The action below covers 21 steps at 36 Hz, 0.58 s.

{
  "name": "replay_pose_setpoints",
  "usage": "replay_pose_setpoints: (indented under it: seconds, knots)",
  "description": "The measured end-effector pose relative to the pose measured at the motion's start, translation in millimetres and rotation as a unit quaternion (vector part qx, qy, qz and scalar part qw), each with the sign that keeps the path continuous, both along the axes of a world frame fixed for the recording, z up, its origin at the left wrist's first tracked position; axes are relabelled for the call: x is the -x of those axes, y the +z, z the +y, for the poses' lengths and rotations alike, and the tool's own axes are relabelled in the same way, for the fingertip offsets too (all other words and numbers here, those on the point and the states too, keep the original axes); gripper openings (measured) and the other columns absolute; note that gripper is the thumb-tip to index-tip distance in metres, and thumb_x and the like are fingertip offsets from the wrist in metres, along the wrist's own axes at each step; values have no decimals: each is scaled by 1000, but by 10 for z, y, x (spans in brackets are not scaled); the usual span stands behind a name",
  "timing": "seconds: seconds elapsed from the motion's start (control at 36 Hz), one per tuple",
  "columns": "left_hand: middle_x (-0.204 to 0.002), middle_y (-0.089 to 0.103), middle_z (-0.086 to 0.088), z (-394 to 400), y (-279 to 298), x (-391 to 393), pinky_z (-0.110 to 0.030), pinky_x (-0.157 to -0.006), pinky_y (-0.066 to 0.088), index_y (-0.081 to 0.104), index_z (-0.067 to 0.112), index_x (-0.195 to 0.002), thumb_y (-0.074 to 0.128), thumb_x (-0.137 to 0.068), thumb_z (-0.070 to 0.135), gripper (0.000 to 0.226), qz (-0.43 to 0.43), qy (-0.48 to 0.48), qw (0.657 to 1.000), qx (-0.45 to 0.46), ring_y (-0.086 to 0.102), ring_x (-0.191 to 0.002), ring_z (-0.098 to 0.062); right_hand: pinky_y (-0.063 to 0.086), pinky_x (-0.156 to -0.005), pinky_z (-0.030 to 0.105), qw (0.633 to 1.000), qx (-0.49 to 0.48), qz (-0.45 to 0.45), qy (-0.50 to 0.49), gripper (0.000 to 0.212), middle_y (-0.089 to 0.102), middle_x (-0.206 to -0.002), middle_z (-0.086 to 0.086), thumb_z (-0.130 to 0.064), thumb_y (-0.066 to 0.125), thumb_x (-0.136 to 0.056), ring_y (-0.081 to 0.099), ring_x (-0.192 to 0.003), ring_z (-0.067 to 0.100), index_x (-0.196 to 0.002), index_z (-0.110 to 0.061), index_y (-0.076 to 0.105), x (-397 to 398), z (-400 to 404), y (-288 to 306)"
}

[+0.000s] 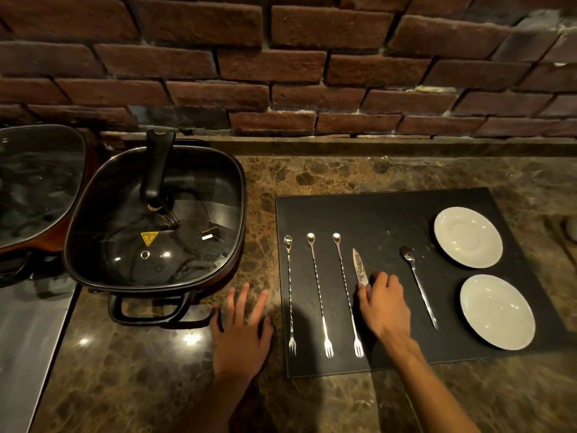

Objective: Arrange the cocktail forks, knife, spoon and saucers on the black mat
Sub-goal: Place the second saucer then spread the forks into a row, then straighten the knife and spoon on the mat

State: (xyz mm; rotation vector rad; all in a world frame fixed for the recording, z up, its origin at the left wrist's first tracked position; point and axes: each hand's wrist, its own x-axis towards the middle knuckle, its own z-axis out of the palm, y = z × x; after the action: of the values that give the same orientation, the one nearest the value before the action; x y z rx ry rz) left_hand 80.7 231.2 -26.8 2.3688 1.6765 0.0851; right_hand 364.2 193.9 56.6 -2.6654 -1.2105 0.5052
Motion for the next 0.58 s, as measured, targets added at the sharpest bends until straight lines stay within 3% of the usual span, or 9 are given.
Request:
replay_pose_setpoints:
  seconds: [0.14, 0.47, 0.58]
  knots:
    - [-166, 32, -1, -27, 63, -21, -58, -115, 26, 28, 44, -156, 30, -97, 53, 59, 14, 2, 1000, 5, 29, -153, -28, 50, -81, 48, 999, 30, 10, 14, 19, 51, -113, 15, -22, 44, -96, 53, -106, 38, -105, -6, 49, -12, -74, 18]
    - [-165, 33, -5, -34, 161, -32, -60, -117, 23, 35, 39, -155, 29, -98, 50, 58, 21, 3, 1000, -1, 31, -152, -28, 50, -90, 48, 993, 113, -15, 27, 38, 54, -119, 27, -8, 63, -83, 56, -108, 45, -115, 6, 48, -384, -68, 144]
    - [-166, 31, -4, -35, 133, -24, -60, -118, 23, 33, 40, -155, 28, -99, 50, 58, 20, 4, 1000, 0, 29, -153, -28, 48, -89, 48, 994, 89, -53, 33, 28, 55, -116, 29, -3, 58, -85, 56, -103, 45, -111, 6, 49, -431, -67, 126]
